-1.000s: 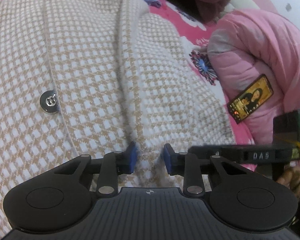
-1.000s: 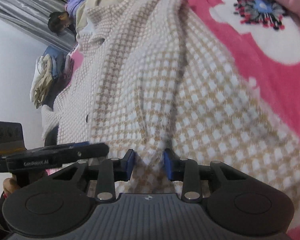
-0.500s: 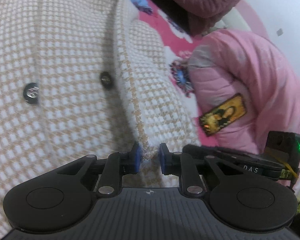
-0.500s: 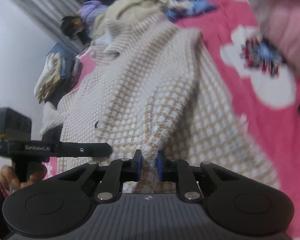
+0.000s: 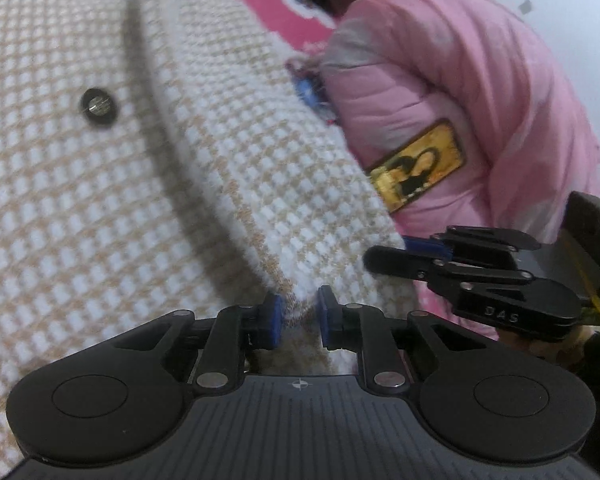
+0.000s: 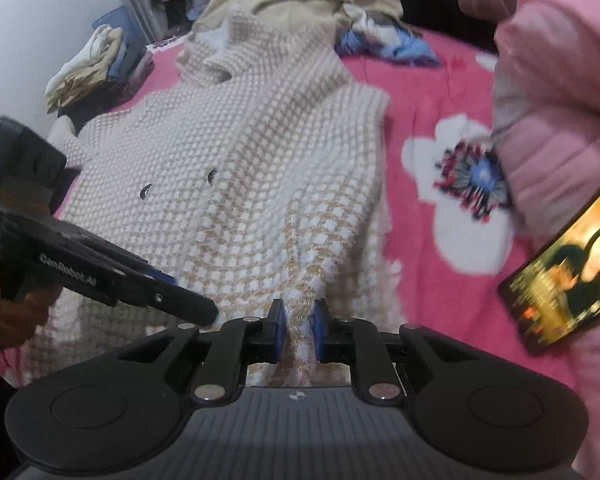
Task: Fold clothes
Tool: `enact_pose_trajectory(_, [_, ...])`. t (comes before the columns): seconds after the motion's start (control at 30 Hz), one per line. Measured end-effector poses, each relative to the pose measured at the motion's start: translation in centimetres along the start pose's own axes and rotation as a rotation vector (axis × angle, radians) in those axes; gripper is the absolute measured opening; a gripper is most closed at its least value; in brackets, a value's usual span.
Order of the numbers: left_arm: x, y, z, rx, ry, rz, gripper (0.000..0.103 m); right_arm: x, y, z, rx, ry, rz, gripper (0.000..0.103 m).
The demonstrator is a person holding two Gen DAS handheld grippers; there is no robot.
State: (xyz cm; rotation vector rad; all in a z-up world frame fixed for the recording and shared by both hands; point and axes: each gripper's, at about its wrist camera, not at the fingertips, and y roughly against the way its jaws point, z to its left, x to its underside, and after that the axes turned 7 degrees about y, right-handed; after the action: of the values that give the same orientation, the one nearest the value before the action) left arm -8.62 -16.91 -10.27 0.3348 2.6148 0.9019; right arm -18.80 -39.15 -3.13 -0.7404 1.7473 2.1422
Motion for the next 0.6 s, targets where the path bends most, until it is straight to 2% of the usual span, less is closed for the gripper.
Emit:
enact_pose_trajectory(0.2, [0.9, -2.7, 0.6, -0.061, -0.039, 0.093, 0.017, 2.5, -3.3, -0.5, 0.009, 0.042, 0.113, 0.016])
enact_pose_trajectory(0.3, [0.9, -2.4, 0.8, -0.055, -0.042, 0.100, 0.019, 3.0, -4.3, -0.4, 0.028, 0.069, 0.128, 0.024])
enact_pose_trajectory(0.37, [0.7, -1.8, 0.7, -0.053, -0.050, 0.101, 0.020, 2.8, -4.0, -0.8, 0.024, 0.055, 0.143, 0.033])
enact_pose_trajectory(0.47, [0.6, -0.3, 0.5, -0.048, -0.101, 0.106, 0.024, 2.2, -2.6, -2.1, 0.010, 0.021, 0.155, 0.036])
enact_pose_trajectory(0.5, [0.5, 0.3, 0.4, -0.048, -0.123, 0.108, 0.026, 1.9, -1.9, -2.6, 0.005, 0.000, 0.141, 0.037])
enact_pose_trajectory(0.57, [-0.4, 1.8, 0.1, -0.073, -0.171, 0.087, 0.047, 1.3, -0.6, -3.8, -0.021, -0.071, 0.088, 0.038])
enact_pose_trajectory(0.6, [-1.1, 2.8, 0.2, -0.093, -0.196, 0.067, 0.049, 1.0, -0.1, -4.6, -0.044, -0.119, 0.051, 0.039])
